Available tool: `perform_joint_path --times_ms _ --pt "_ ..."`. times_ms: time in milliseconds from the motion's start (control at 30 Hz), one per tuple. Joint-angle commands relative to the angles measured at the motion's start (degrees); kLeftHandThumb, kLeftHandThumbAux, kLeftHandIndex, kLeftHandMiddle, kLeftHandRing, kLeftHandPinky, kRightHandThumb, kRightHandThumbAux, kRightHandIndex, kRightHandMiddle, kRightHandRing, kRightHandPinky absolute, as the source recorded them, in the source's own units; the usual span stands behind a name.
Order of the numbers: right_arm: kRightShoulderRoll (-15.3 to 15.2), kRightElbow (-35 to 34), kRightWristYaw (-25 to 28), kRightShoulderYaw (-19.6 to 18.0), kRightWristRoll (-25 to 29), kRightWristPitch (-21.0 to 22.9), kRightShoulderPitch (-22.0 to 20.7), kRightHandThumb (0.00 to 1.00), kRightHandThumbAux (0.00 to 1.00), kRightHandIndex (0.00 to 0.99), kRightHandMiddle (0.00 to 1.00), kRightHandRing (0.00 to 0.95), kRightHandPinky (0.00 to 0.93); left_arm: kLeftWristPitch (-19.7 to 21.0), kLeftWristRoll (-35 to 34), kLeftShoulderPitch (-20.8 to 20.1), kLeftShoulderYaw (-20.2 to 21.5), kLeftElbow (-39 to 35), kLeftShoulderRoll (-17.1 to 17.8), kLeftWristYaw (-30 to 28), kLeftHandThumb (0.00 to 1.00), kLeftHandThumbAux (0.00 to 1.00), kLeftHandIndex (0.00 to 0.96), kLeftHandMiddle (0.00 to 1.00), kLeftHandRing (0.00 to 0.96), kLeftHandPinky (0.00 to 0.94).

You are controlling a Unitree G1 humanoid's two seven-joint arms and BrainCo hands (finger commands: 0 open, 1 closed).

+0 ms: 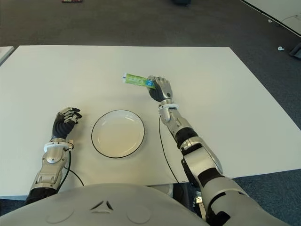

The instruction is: Put the toothpaste on the table into the plate.

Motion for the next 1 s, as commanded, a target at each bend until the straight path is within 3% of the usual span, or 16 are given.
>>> perform_joint_path --times_ms 33,167,267,400,700,1000 --pt "-0.05 -9.45 6.08 -0.59 1.88 0.10 4.11 0.708 0.720 0.440 0.861 0.861 0.856 1.97 0.25 0.13 -0.45 0.76 -0.04 -0.29 0.707 0.722 0.427 0.545 0.484 0.370" --pt "-0.04 -19.96 12.22 0.22 2.55 1.07 9.49 0.707 0.721 0.440 0.857 0.855 0.845 2.31 0.35 0.03 -0.44 0.80 -0.02 -0.17 0.707 0.722 0.427 0.552 0.488 0.372" --pt "0.00 -23.66 14.61 0.08 2.27 2.21 11.55 0.707 0.721 0.440 0.852 0.848 0.833 2.36 0.36 0.01 -0.46 0.79 -0.01 -0.15 0.707 0.722 0.427 0.552 0.488 0.373" --pt "-1.60 -28.78 21.54 2.65 2.91 -1.56 15.91 0.708 0.722 0.439 0.848 0.843 0.833 1.84 0.45 -0.06 -0.44 1.03 -0.07 0.17 0.707 0.722 0.427 0.554 0.490 0.392" --pt "-3.54 -28.56 24.48 6.38 -1.00 -8.88 18.67 0.709 0.721 0.439 0.849 0.841 0.845 1.82 0.60 0.01 -0.45 1.00 -0.22 0.44 0.707 0.722 0.428 0.549 0.487 0.384" --pt "-4.25 -21.33 23.96 11.70 -8.72 -11.61 17.22 0.709 0.720 0.440 0.861 0.845 0.856 1.82 0.51 0.00 -0.48 1.06 -0.54 0.92 0.706 0.723 0.428 0.541 0.487 0.390"
